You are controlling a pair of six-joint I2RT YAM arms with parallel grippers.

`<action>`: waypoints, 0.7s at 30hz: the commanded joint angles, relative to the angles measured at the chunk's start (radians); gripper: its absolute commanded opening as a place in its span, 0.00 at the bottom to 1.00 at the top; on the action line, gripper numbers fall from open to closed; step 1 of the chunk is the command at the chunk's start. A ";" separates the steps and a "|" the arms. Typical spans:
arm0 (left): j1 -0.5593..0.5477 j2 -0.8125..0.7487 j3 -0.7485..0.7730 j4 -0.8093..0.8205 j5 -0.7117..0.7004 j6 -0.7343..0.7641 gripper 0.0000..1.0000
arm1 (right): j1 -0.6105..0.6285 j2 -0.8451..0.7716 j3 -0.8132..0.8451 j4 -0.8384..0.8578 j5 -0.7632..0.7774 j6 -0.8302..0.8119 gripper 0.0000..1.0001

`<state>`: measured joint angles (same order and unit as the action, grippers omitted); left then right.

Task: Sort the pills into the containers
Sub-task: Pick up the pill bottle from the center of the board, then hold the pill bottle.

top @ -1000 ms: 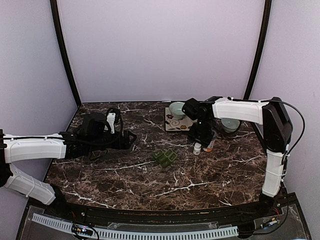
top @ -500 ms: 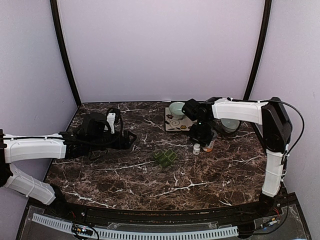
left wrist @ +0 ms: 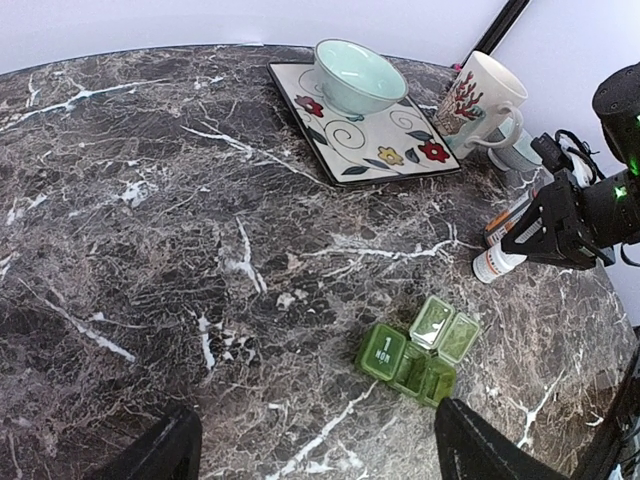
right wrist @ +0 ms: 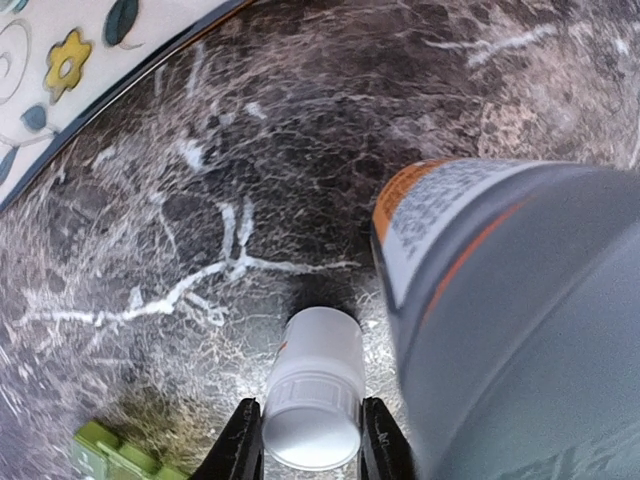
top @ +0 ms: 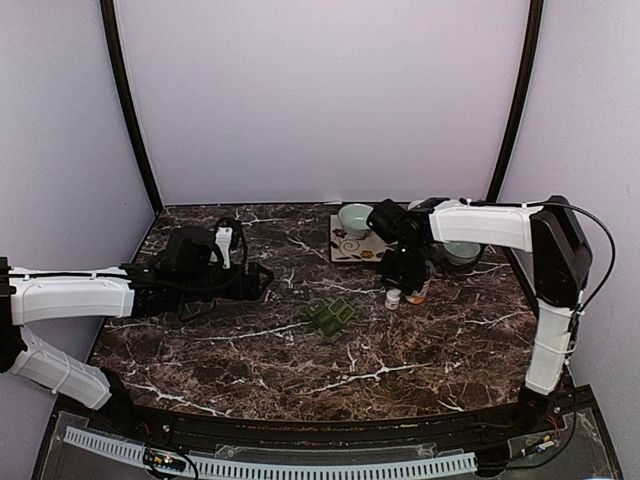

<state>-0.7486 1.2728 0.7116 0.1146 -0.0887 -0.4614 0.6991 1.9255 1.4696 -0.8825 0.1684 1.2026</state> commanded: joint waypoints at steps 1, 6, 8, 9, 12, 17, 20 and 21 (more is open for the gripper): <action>0.006 -0.005 0.011 0.003 0.038 -0.003 0.84 | 0.040 -0.095 -0.043 0.102 -0.003 -0.122 0.00; 0.009 -0.033 0.013 0.048 0.131 0.022 0.87 | 0.090 -0.234 -0.142 0.363 -0.107 -0.301 0.00; 0.014 -0.049 0.024 0.057 0.180 0.032 0.87 | 0.111 -0.264 -0.160 0.425 -0.137 -0.356 0.00; 0.017 -0.055 0.030 0.057 0.204 0.035 0.87 | 0.124 -0.276 -0.160 0.437 -0.136 -0.382 0.00; 0.027 -0.070 0.053 0.053 0.269 0.029 0.87 | 0.171 -0.304 -0.150 0.451 -0.121 -0.460 0.00; 0.048 -0.069 0.083 0.085 0.410 -0.023 0.86 | 0.204 -0.401 -0.240 0.611 -0.201 -0.529 0.00; 0.058 -0.061 0.085 0.137 0.486 -0.090 0.85 | 0.207 -0.477 -0.325 0.768 -0.277 -0.537 0.00; 0.061 -0.053 0.084 0.158 0.513 -0.114 0.84 | 0.209 -0.496 -0.357 0.808 -0.298 -0.542 0.00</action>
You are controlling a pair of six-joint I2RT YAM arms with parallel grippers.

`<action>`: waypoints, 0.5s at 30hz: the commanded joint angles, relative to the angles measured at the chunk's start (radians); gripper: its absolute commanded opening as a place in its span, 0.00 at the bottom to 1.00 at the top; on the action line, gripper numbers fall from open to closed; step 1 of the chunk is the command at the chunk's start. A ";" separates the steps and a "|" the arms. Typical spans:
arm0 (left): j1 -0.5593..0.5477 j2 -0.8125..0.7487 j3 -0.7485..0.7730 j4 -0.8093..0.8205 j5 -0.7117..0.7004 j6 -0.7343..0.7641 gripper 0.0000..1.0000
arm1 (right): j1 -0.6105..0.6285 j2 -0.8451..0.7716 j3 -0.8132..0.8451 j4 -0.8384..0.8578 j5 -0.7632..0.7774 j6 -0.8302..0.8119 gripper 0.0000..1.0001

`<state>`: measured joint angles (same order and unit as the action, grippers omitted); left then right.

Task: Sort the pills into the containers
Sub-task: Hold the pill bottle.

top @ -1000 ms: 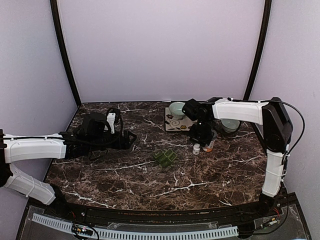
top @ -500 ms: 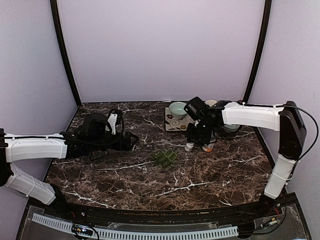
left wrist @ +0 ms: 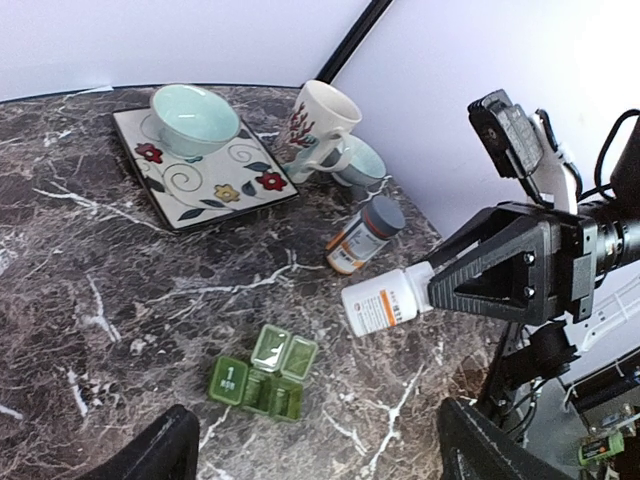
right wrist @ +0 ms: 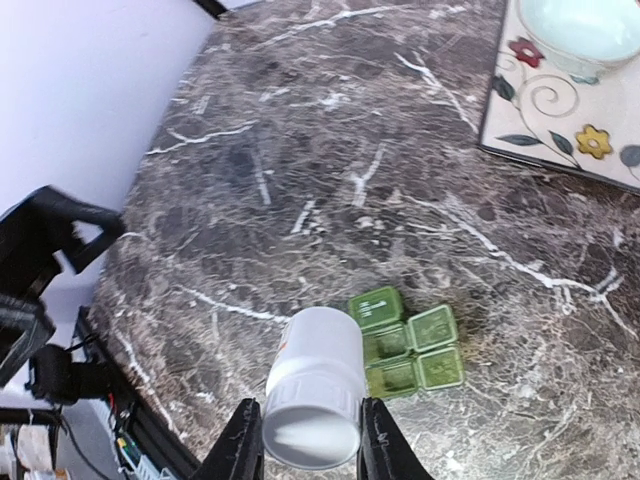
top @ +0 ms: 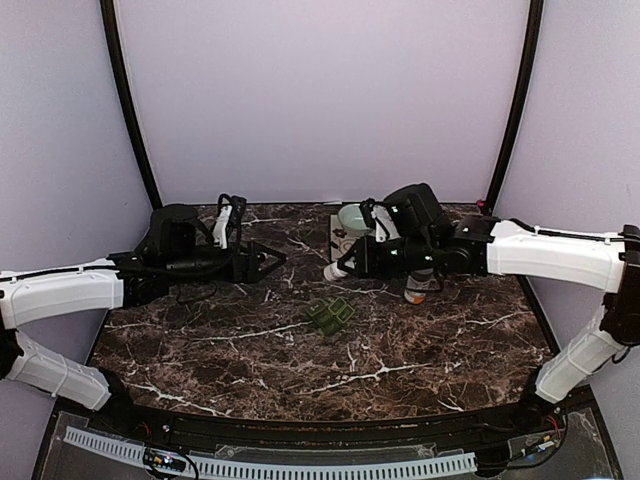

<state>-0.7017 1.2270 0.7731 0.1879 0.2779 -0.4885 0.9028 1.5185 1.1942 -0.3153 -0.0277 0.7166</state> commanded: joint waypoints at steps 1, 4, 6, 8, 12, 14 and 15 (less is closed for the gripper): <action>0.018 -0.001 0.023 0.103 0.170 -0.106 0.84 | 0.006 -0.104 -0.101 0.274 -0.116 -0.057 0.00; 0.026 0.028 0.025 0.151 0.243 -0.159 0.83 | 0.010 -0.141 -0.136 0.360 -0.168 -0.065 0.00; 0.033 0.048 0.028 0.182 0.292 -0.192 0.82 | 0.012 -0.155 -0.162 0.419 -0.215 -0.064 0.00; 0.038 0.070 0.036 0.204 0.334 -0.219 0.81 | 0.015 -0.157 -0.173 0.458 -0.255 -0.059 0.00; 0.046 0.119 0.061 0.242 0.427 -0.252 0.81 | 0.020 -0.150 -0.181 0.511 -0.316 -0.048 0.00; 0.053 0.140 0.065 0.271 0.471 -0.275 0.81 | 0.022 -0.145 -0.185 0.531 -0.341 -0.042 0.00; 0.056 0.148 0.064 0.293 0.499 -0.289 0.80 | 0.022 -0.142 -0.184 0.538 -0.351 -0.038 0.00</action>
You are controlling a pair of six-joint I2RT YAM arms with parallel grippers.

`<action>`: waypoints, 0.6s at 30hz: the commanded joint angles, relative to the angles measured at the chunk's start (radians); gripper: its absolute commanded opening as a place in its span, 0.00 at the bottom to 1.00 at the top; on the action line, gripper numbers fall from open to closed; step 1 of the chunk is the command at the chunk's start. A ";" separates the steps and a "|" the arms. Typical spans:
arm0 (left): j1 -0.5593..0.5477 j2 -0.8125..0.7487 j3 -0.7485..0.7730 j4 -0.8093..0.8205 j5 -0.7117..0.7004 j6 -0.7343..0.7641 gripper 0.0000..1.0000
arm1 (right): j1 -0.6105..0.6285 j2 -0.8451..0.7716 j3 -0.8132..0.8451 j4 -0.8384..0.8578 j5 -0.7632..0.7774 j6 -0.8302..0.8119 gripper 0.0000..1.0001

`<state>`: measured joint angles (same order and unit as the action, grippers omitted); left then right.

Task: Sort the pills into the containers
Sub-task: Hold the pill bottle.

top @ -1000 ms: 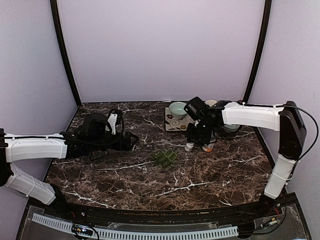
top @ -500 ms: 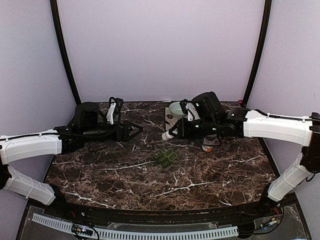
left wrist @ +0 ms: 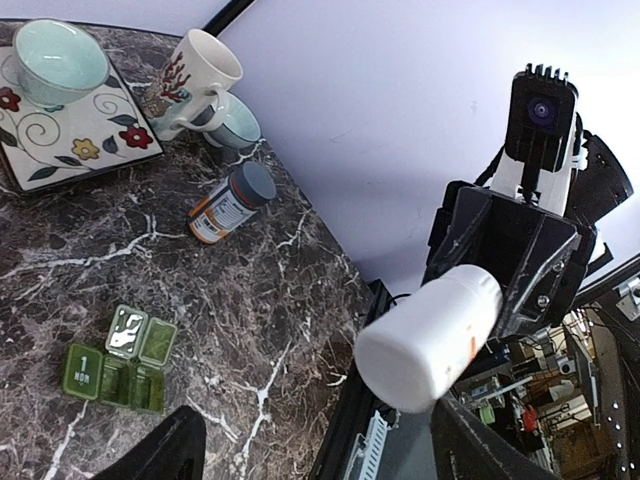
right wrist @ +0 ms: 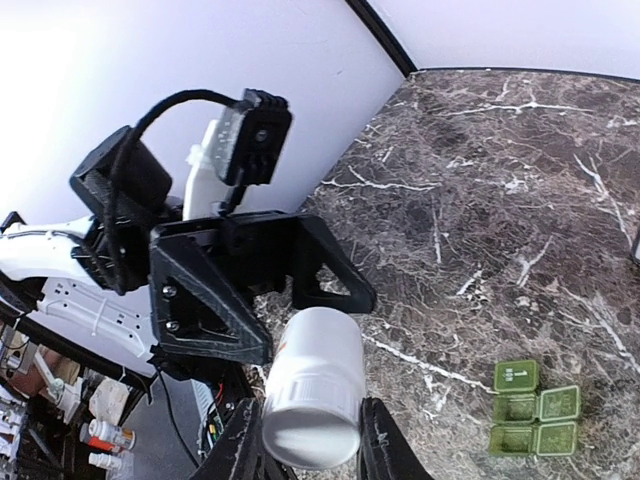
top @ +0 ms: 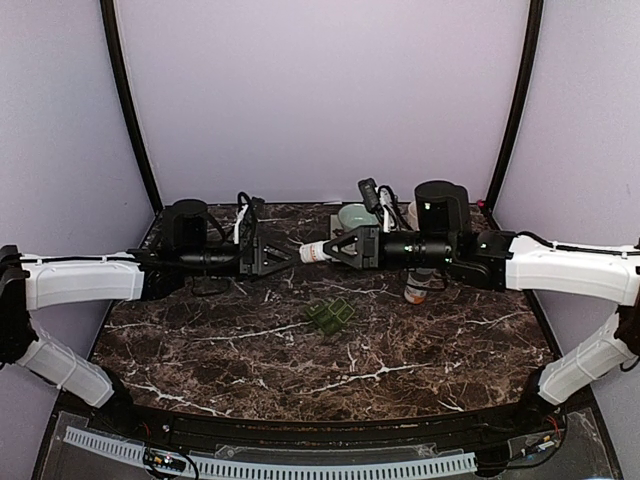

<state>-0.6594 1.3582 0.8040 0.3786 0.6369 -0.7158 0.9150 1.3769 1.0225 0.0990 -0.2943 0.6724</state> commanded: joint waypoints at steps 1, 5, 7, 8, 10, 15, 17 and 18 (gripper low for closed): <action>0.017 0.023 0.030 0.128 0.159 -0.077 0.79 | 0.010 0.003 -0.012 0.129 -0.092 0.010 0.00; 0.035 0.047 0.010 0.251 0.224 -0.145 0.73 | 0.010 0.020 -0.011 0.146 -0.112 0.022 0.00; 0.038 0.055 0.007 0.295 0.250 -0.166 0.69 | 0.010 0.034 -0.005 0.147 -0.120 0.025 0.00; 0.038 0.057 0.006 0.318 0.264 -0.174 0.68 | 0.010 0.041 -0.003 0.150 -0.123 0.028 0.00; 0.038 0.062 0.007 0.340 0.296 -0.180 0.65 | 0.010 0.055 0.002 0.156 -0.127 0.030 0.00; 0.038 0.065 0.004 0.358 0.347 -0.182 0.63 | 0.008 0.083 0.007 0.205 -0.161 0.060 0.00; 0.038 0.067 -0.002 0.368 0.364 -0.187 0.63 | 0.008 0.090 0.007 0.221 -0.174 0.073 0.00; 0.038 0.068 -0.006 0.370 0.372 -0.188 0.63 | 0.008 0.095 0.008 0.230 -0.179 0.078 0.00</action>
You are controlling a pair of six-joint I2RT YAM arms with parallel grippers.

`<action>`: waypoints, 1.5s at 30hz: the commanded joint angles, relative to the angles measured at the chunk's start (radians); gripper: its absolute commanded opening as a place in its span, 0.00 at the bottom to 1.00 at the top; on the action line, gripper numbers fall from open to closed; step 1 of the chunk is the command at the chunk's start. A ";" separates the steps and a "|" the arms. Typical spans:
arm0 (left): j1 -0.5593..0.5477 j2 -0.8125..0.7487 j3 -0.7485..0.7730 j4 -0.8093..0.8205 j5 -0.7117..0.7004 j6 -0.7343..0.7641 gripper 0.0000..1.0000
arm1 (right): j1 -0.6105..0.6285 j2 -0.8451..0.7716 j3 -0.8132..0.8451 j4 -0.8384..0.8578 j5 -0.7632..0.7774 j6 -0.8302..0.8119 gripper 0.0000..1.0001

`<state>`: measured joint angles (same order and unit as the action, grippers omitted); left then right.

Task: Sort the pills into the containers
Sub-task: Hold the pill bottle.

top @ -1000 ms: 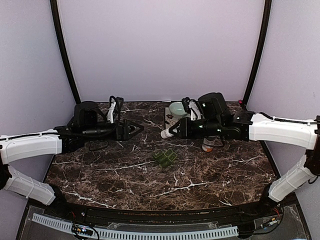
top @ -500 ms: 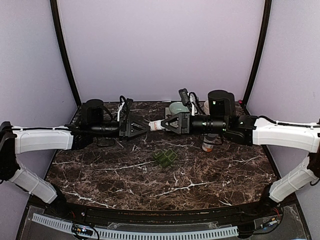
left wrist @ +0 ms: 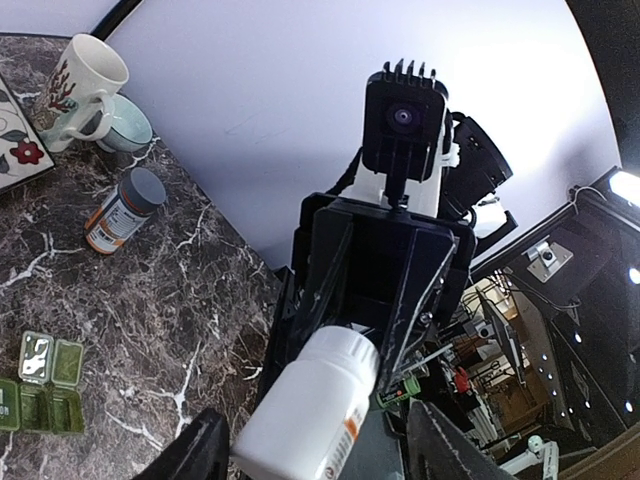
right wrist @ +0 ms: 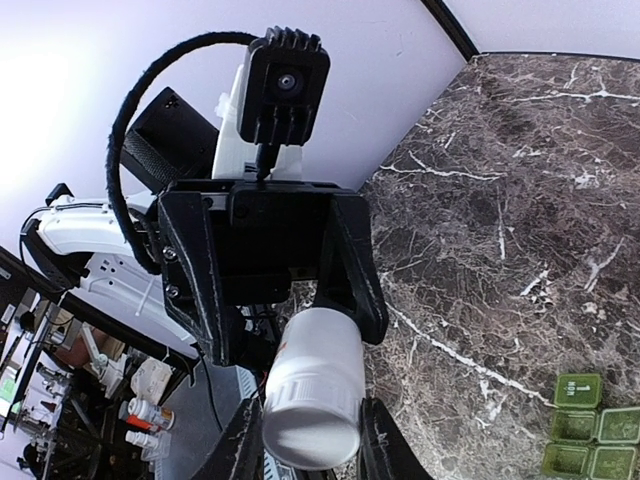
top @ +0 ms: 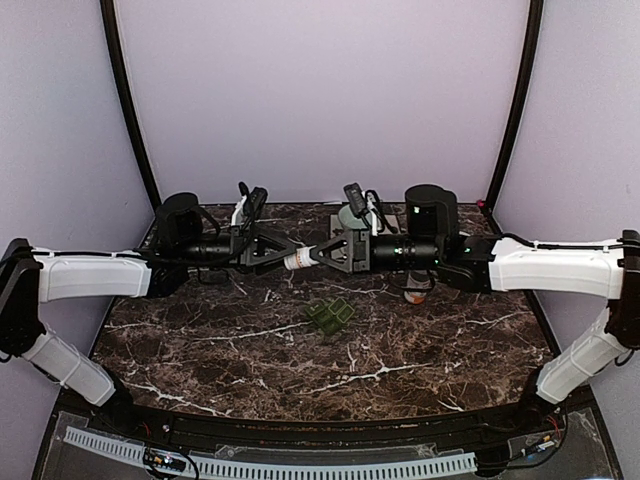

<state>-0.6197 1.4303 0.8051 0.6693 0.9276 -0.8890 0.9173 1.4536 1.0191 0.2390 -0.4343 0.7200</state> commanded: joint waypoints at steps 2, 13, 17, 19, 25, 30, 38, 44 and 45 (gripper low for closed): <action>-0.002 -0.004 -0.012 0.079 0.089 -0.014 0.63 | 0.006 0.023 0.013 0.100 -0.049 0.042 0.00; -0.002 0.007 -0.016 0.137 0.163 -0.021 0.43 | -0.011 0.048 0.047 0.046 -0.093 0.067 0.00; -0.002 0.000 -0.025 0.151 0.188 -0.019 0.43 | -0.025 0.062 0.059 0.021 -0.109 0.077 0.00; -0.002 -0.006 -0.029 0.146 0.197 -0.008 0.43 | -0.030 0.073 0.066 0.009 -0.117 0.084 0.00; -0.002 -0.021 -0.041 0.136 0.224 0.011 0.46 | -0.046 0.095 0.092 -0.020 -0.137 0.102 0.00; -0.002 -0.043 -0.035 0.057 0.235 0.072 0.48 | -0.053 0.108 0.123 -0.078 -0.147 0.088 0.00; -0.002 -0.072 -0.028 -0.044 0.239 0.155 0.48 | -0.058 0.125 0.150 -0.128 -0.148 0.078 0.00; -0.002 -0.079 -0.029 -0.064 0.242 0.173 0.47 | -0.057 0.133 0.184 -0.171 -0.155 0.070 0.00; -0.002 -0.079 -0.029 -0.066 0.244 0.175 0.46 | -0.057 0.155 0.188 -0.178 -0.155 0.068 0.00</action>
<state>-0.6117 1.4067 0.7666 0.6060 1.0935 -0.7464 0.8841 1.5707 1.1721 0.1131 -0.6518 0.8158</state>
